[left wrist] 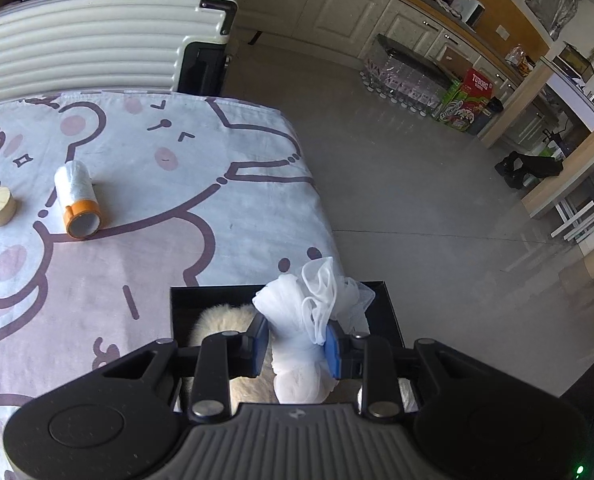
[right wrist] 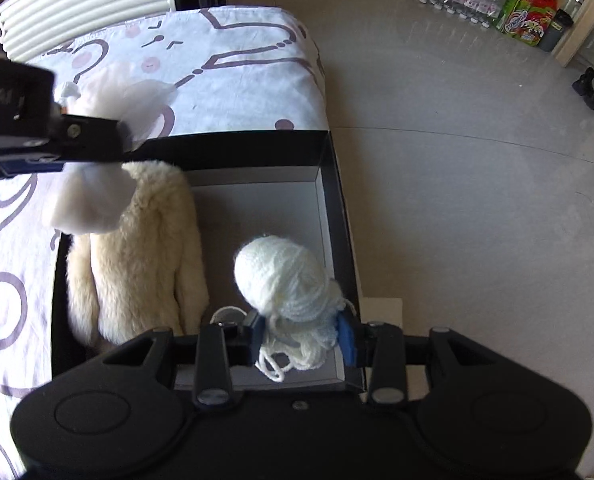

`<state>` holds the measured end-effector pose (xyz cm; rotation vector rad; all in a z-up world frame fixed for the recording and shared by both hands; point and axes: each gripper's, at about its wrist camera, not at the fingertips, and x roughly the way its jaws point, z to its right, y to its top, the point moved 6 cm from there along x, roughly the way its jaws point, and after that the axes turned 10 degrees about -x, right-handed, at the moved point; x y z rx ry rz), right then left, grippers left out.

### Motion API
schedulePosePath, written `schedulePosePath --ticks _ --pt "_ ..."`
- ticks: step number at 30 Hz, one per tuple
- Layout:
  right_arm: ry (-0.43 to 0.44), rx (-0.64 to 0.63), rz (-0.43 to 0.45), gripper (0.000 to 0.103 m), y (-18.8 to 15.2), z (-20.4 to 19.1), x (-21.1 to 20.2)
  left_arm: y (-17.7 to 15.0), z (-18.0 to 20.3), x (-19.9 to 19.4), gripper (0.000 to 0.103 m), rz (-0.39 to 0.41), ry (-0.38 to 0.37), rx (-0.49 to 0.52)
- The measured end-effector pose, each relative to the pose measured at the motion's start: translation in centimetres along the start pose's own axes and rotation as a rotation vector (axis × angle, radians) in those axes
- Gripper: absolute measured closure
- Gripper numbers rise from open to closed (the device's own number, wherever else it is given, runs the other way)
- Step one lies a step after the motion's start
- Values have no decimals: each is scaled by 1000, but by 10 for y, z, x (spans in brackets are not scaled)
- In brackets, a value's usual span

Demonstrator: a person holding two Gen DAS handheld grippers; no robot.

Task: Organize objects
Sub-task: 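Open the right gripper over the box while the left gripper releases the cloth bundle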

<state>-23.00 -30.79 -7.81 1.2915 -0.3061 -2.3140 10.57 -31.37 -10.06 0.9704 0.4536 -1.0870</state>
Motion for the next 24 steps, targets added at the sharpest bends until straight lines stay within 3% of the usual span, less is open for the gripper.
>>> schedulePosePath --ticks 11,16,21,24 --pt "17 -71 -70 54 -8 -8 6 -8 13 34 72 -65 -52 -56" --pt "31 -61 -43 55 -7 -3 -6 -14 19 45 72 -87 -61 -65" --pt "28 -50 0 64 -3 3 -21 -19 21 57 72 -108 -57 -75" --pt "40 -44 1 74 -4 5 -24 -21 21 63 72 -118 -52 -84"
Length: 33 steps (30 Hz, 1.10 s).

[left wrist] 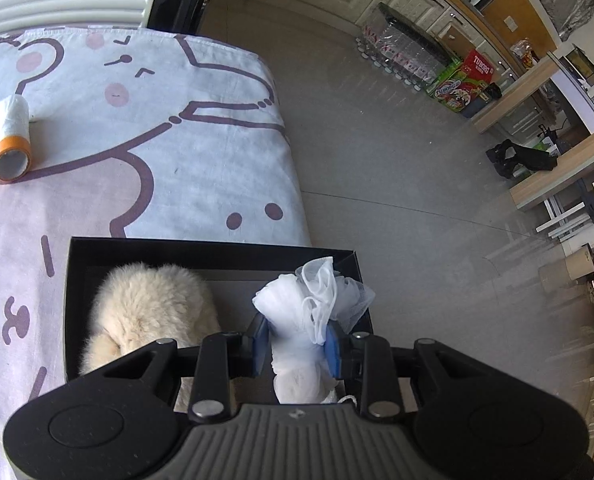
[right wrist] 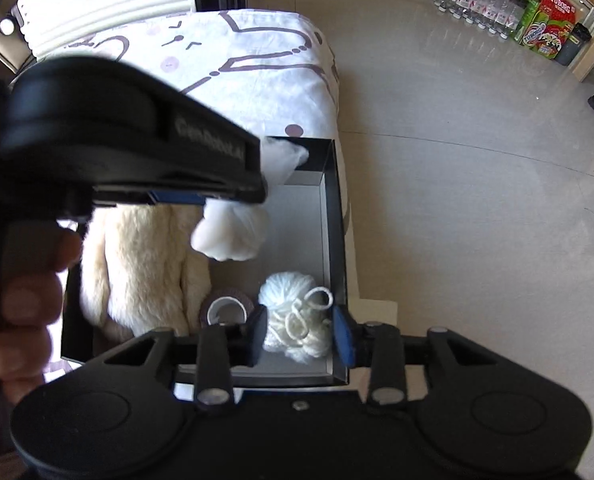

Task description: Organize objects

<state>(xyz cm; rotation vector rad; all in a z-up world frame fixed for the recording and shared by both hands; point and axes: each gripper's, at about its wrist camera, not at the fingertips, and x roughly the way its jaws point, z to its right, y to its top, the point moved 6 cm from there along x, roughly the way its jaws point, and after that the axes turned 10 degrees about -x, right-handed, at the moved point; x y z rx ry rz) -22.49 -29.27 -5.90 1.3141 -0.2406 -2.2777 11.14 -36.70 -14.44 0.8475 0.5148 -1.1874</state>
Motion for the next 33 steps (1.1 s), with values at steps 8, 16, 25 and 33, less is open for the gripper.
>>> schedulePosePath --ticks 8,16,25,33 --pt "6 -26 -76 86 -10 -1 11 -1 -9 16 72 -38 29 -19" --pt "3 -26 -123 86 -17 0 11 -13 -15 30 72 -90 87 14" --pt "5 -8 -82 86 -8 -4 -5 -13 -17 21 62 -68 76 13" --pt "-34 39 -44 86 -9 1 -12 -8 -17 0 62 -42 86 49"
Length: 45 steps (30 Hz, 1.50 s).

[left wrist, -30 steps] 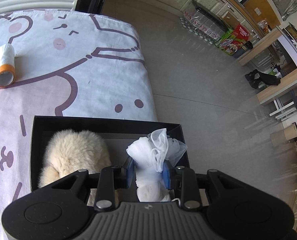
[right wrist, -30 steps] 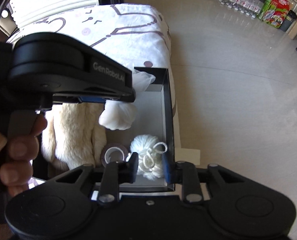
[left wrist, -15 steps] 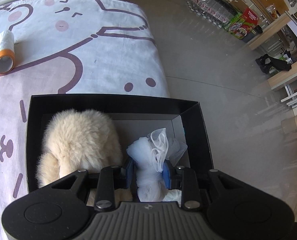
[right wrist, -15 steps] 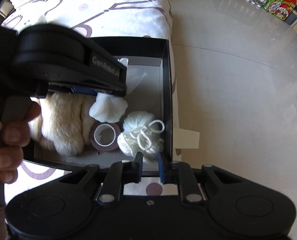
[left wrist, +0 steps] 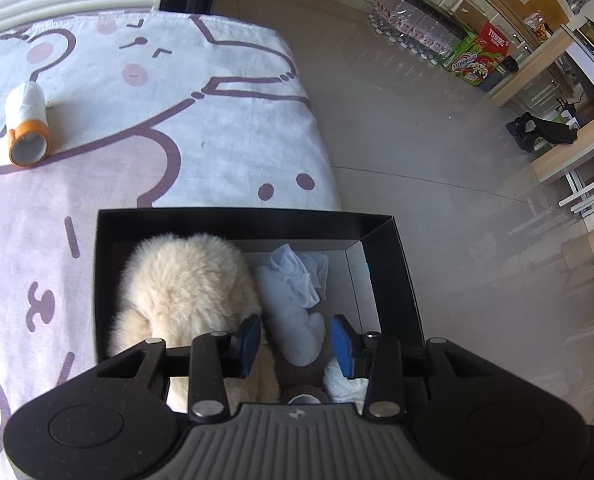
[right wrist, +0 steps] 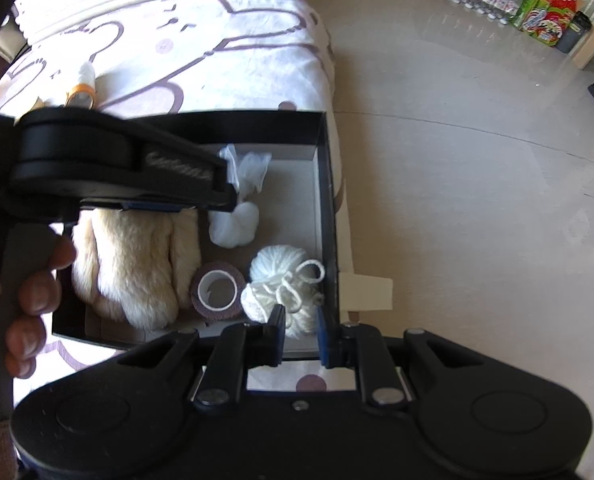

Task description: Organize objects

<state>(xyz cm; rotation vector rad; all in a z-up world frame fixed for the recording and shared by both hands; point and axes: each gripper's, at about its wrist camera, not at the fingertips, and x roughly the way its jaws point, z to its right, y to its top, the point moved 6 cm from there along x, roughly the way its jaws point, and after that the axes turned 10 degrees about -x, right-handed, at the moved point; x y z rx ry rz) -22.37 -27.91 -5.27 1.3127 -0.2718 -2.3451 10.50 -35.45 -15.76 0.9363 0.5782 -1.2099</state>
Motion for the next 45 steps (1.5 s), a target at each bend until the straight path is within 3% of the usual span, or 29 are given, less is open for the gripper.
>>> schedulePosePath --ticks 15,36,41,45 --pt "-98 197 230 79 14 22 -51 7 -5 -73 62 148 44 105" --pt "-148 281 327 64 11 5 -95 3 -41 -154 61 260 143 192" --pt "-166 288 330 56 12 -1 -97 3 -54 -165 48 279 172 191" --pt "-180 286 326 50 12 -6 -98 4 -65 -169 30 291 193 183"
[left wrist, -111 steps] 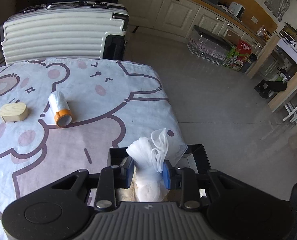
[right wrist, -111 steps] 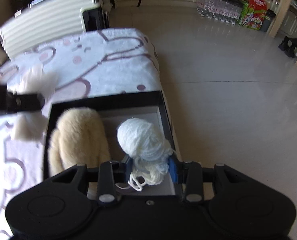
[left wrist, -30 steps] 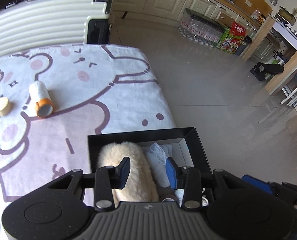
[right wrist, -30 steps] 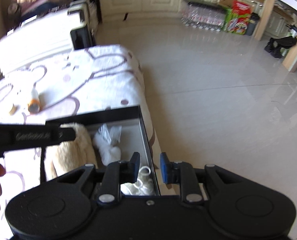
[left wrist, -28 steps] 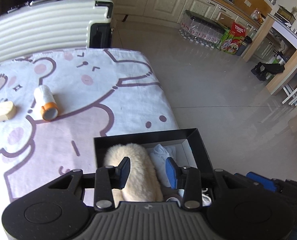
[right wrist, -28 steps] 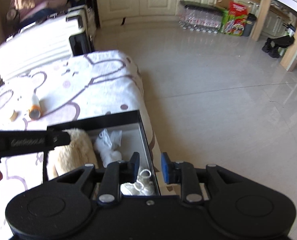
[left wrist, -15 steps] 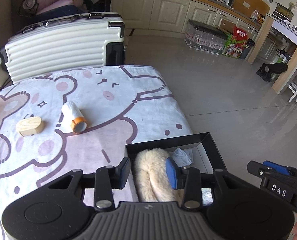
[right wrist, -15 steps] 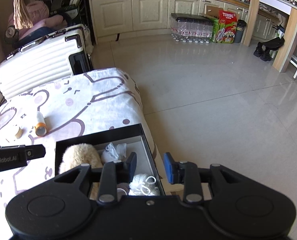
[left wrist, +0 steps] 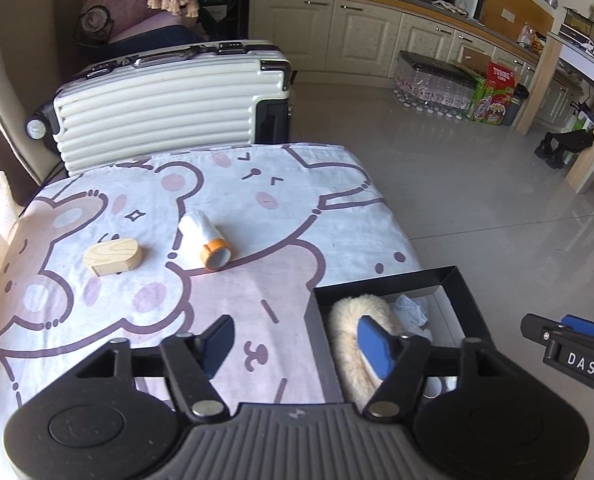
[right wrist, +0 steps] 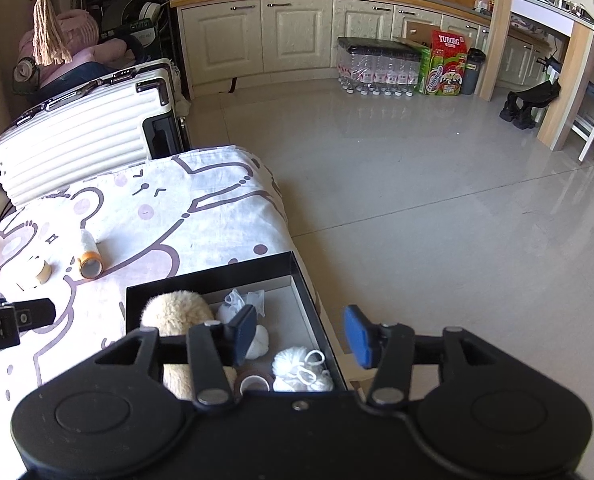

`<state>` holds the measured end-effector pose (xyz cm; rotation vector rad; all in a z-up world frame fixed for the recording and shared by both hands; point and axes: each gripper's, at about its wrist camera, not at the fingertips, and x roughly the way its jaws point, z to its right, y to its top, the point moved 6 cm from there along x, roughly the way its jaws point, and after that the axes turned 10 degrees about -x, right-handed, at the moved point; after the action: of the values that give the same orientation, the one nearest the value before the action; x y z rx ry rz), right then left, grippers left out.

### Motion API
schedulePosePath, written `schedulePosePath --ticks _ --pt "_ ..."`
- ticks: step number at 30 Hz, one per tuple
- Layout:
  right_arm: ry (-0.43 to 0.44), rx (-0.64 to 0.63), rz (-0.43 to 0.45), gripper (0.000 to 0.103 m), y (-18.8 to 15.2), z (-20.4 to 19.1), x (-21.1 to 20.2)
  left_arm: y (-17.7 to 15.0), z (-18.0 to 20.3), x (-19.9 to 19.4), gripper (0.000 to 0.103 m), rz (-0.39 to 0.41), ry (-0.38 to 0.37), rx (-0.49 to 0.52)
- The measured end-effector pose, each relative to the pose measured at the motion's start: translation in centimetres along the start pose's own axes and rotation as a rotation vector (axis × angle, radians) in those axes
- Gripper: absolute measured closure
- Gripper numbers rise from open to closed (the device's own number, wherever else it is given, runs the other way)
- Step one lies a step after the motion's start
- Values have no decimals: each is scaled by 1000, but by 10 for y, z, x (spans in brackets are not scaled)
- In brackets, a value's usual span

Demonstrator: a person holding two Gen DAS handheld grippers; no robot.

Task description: Organize objects

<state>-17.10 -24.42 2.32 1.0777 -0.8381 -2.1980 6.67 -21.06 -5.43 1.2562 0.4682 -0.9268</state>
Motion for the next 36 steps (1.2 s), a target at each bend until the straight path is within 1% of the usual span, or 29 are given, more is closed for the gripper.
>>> schedulePosePath --ticks 2,4,6,8,9,12,15,16,20,25,36 --pt "-13 -5 2 46 -1 -2 -1 -1 -4 0 24 1 10 8" --pt "-24 -6 4 43 -1 -2 -1 -2 -7 0 15 3 19 14" --pt "-30 -2 6 40 -1 -3 -2 -2 -9 0 11 5 24 19" --pt "-40 -4 7 34 -2 -3 -2 -3 -10 0 7 8 32 29" --pt "-45 -8 9 32 -2 -2 -2 -3 -11 1 3 7 37 35" --pt "-58 -19 12 26 -2 -4 -1 -4 -13 3 0 6 49 42" --pt "-77 -30 20 10 -2 -5 -1 -4 -16 6 0 0 60 43" --pt "-76 -38 25 1 -2 -6 -1 -4 -17 7 0 -3 62 44" --pt "-86 -52 28 0 -4 -5 1 -4 -18 9 0 -7 64 47" --pt "-113 -29 23 0 -5 0 4 -5 -17 11 0 -7 60 52" --pt "-131 9 14 0 -6 2 10 -4 -19 16 0 -4 56 65"
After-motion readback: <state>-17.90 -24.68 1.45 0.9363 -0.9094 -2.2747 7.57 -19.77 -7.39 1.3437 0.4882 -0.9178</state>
